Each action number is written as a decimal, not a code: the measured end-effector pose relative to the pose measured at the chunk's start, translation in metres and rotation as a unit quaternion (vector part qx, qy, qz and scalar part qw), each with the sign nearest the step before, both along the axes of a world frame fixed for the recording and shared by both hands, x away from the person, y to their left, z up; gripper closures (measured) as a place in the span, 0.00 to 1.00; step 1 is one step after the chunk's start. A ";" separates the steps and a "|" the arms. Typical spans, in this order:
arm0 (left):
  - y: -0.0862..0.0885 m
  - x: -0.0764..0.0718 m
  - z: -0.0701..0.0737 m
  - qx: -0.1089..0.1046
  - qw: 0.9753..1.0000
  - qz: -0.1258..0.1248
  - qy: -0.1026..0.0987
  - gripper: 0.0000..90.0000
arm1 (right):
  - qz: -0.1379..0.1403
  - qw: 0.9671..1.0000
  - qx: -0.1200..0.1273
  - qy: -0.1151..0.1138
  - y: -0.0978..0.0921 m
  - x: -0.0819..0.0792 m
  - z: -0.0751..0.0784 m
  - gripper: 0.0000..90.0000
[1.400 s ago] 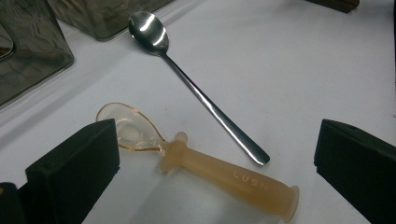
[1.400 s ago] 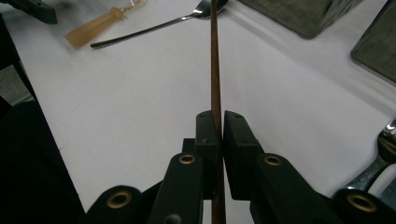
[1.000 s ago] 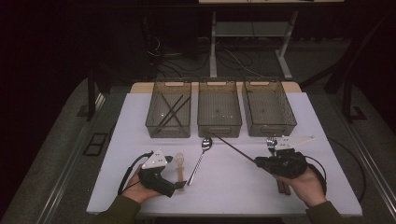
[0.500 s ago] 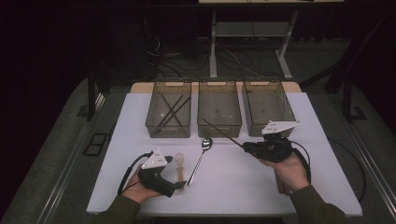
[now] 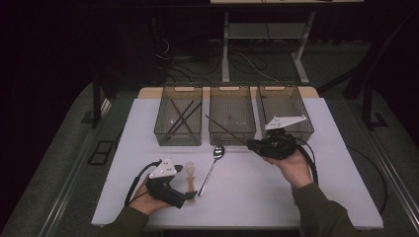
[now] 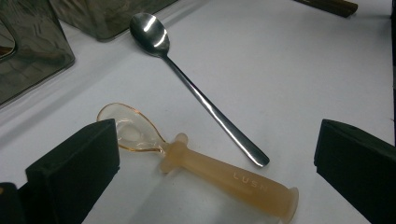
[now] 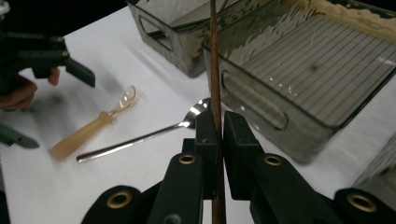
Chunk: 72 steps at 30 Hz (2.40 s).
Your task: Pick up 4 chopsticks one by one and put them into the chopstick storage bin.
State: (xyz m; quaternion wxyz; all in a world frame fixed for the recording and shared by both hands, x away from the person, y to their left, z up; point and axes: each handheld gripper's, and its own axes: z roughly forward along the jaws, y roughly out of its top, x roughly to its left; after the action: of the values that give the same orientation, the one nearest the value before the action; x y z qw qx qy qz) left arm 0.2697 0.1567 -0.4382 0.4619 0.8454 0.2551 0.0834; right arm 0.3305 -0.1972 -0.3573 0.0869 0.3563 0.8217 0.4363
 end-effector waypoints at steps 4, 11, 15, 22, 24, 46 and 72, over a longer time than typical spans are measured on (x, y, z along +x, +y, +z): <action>0.001 0.000 0.000 -0.004 1.000 0.001 0.001 0.00 | -0.006 1.000 0.000 -0.002 0.010 0.011 0.003 0.94; 0.001 0.001 0.000 0.000 1.000 0.004 -0.001 0.00 | -0.009 1.000 -0.001 0.003 0.042 0.035 0.010 0.94; 0.001 0.000 0.001 0.001 1.000 0.003 0.000 0.00 | -0.006 1.000 -0.011 0.001 0.063 0.048 0.013 0.94; 0.000 -0.001 0.001 -0.003 1.000 0.003 0.000 0.00 | -0.019 1.000 -0.014 0.011 0.092 0.071 0.017 0.94; 0.000 -0.001 0.001 -0.004 1.000 0.003 0.000 0.00 | -0.021 1.000 -0.012 0.012 0.100 0.077 0.018 0.94; 0.000 0.000 0.002 -0.013 1.000 -0.001 -0.003 0.00 | -0.062 0.996 -0.046 0.033 0.186 0.143 0.010 0.94; 0.003 0.000 0.003 -0.008 1.000 -0.005 -0.005 0.00 | -0.075 0.995 -0.056 0.018 0.207 0.151 -0.005 0.51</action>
State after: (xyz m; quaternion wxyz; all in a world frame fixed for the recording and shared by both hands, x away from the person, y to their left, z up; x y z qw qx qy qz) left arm 0.2692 0.1596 -0.4353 0.4700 0.8426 0.2494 0.0834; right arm 0.4812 0.0094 -0.3625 0.1247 0.4197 0.8171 0.3750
